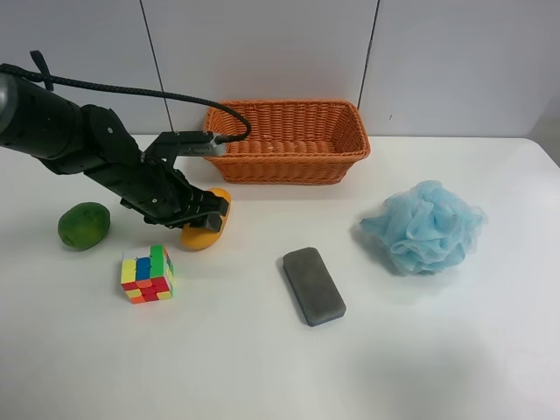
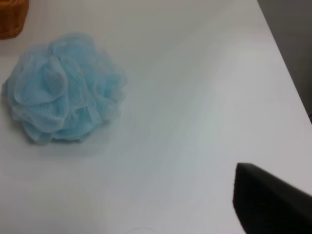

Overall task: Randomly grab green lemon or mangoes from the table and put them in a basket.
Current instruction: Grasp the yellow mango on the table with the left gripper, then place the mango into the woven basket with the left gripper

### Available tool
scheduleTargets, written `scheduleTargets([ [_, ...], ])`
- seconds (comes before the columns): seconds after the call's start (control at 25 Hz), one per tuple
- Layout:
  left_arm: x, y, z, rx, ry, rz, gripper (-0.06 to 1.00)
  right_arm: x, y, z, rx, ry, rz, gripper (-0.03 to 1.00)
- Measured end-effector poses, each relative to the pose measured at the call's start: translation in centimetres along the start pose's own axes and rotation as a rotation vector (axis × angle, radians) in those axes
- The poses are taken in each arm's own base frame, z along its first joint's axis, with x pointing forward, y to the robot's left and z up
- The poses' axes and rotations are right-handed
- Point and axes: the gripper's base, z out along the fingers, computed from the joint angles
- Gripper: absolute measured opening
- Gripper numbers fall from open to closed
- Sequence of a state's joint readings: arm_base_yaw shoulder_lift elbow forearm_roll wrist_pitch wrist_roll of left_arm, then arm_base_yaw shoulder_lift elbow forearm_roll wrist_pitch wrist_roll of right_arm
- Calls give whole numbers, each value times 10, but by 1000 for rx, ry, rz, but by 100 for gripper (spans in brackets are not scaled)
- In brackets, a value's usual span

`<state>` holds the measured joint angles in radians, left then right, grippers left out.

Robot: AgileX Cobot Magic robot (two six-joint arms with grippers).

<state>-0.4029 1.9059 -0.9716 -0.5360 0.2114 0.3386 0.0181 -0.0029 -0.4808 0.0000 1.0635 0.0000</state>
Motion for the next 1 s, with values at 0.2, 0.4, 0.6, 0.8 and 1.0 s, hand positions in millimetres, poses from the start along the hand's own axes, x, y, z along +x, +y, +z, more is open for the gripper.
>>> scheduleTargets([
  [0.2,-1,0,-2,2,-1,1,55,0,0,0,0,0,6,99],
  [0.4,-13,-9,-37,41,-55,17,55,0,0,0,0,0,0,99],
  [0.6,-38,-18,-101,77,-233,43,55,0,0,0,0,0,0,99],
  [0.8,-89,-32,-150,92,-449,112,55,0,0,0,0,0,0,99],
  [1.0,-140,-43,-142,106,-523,141,55,0,0,0,0,0,0,99],
])
